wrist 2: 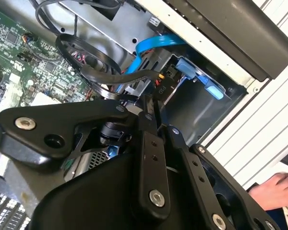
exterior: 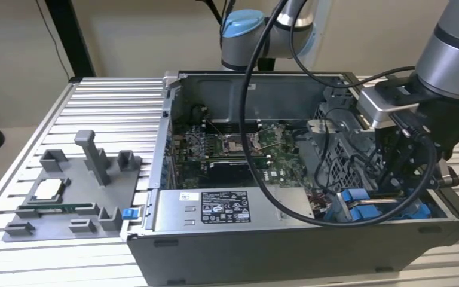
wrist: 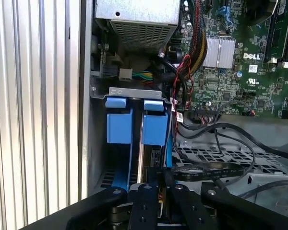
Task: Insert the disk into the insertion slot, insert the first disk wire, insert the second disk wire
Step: 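Insert the second disk wire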
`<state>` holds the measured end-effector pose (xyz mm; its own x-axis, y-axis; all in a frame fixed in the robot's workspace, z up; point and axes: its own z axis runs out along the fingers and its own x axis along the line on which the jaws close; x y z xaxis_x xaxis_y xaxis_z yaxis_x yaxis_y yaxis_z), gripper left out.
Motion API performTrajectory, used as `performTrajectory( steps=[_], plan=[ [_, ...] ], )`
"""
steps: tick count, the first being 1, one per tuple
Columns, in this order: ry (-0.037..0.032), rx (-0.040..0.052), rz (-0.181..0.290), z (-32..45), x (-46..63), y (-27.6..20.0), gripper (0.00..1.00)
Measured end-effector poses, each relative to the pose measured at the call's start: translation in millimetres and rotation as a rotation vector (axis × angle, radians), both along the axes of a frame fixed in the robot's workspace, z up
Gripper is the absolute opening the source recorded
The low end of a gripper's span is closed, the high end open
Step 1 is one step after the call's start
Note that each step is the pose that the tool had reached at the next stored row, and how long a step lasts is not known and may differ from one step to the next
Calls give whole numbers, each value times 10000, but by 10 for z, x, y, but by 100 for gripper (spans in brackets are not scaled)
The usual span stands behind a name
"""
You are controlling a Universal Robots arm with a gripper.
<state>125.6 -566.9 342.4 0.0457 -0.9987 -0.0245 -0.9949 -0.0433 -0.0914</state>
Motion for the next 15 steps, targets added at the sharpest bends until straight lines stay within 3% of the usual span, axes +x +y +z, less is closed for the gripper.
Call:
performTrajectory(
  steps=[15],
  plan=[
    [-3, -13, -81, -80, 0, -6, 0]
  ],
)
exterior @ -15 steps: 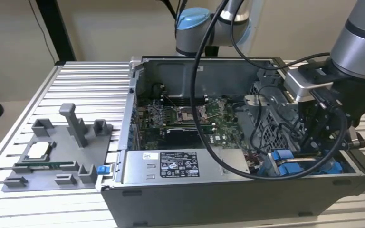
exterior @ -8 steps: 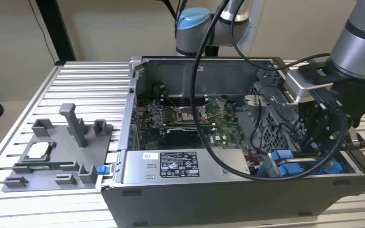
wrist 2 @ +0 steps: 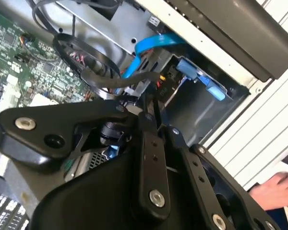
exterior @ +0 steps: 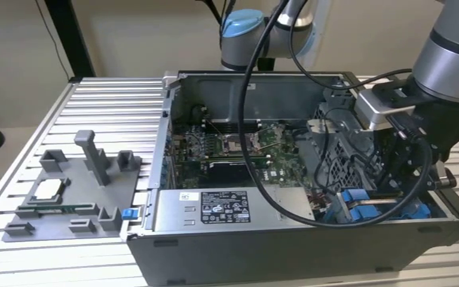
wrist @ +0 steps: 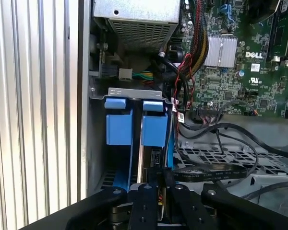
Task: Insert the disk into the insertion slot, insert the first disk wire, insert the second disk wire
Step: 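Insert the second disk wire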
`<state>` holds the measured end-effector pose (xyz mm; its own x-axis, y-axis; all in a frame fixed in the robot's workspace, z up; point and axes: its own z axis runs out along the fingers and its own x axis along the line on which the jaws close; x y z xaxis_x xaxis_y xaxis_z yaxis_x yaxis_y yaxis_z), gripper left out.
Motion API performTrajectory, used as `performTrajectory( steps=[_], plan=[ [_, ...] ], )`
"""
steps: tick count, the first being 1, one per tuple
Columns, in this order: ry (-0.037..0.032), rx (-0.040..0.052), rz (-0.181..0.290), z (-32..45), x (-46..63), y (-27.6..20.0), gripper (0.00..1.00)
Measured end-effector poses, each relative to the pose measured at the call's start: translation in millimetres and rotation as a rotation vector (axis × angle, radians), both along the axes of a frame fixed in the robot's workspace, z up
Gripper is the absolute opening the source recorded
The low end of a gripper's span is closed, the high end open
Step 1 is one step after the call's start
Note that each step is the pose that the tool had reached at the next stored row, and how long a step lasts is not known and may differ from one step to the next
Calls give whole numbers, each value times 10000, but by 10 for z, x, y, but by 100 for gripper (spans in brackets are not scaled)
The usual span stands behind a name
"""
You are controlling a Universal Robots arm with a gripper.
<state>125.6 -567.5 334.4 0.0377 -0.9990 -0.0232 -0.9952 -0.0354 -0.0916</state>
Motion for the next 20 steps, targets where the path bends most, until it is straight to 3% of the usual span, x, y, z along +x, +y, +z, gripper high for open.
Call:
performTrajectory(
  steps=[6, 7, 9, 20],
  plan=[
    [2, -24, -33, -32, 0, 7, 0],
    [3, -24, -34, -21, 0, 9, 100],
    [8, 47, -34, 4, 0, 4, 100],
    [17, 29, -33, 510, 0, -2, 100]
  ],
)
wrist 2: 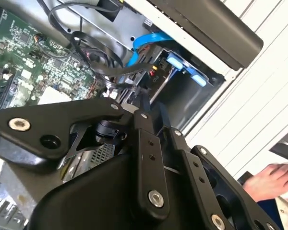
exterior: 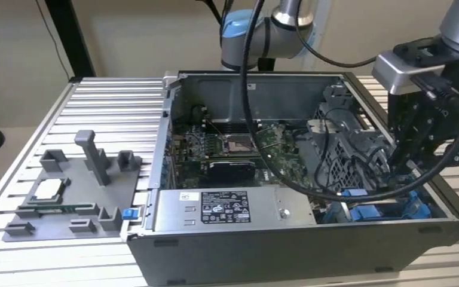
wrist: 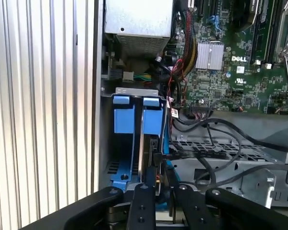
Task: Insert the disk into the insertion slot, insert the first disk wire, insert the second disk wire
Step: 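Insert the second disk wire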
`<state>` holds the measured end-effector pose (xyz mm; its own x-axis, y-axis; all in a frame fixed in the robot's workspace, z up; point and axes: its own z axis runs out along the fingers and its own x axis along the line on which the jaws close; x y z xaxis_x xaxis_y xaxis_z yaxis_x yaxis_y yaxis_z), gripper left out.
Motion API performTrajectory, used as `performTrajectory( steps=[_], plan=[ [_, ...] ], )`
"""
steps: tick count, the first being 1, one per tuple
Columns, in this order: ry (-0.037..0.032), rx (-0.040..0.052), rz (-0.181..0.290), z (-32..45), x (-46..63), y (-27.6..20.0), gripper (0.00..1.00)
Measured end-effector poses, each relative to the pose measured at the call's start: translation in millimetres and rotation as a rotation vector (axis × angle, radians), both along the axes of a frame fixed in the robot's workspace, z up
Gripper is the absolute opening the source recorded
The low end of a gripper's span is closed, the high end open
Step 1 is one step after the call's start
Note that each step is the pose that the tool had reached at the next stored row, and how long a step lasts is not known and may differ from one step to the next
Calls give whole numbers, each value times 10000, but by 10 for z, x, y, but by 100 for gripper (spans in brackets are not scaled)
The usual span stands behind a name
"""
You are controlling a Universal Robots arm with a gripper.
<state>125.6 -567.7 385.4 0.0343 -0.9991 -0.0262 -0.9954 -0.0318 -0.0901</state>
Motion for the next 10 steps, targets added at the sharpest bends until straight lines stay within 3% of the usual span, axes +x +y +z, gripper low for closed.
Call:
performTrajectory(
  steps=[3, 10],
  plan=[
    [1, 0, 0, 94, 0, 0, 100],
    [2, 1, 0, 104, 0, 0, 100]
  ],
)
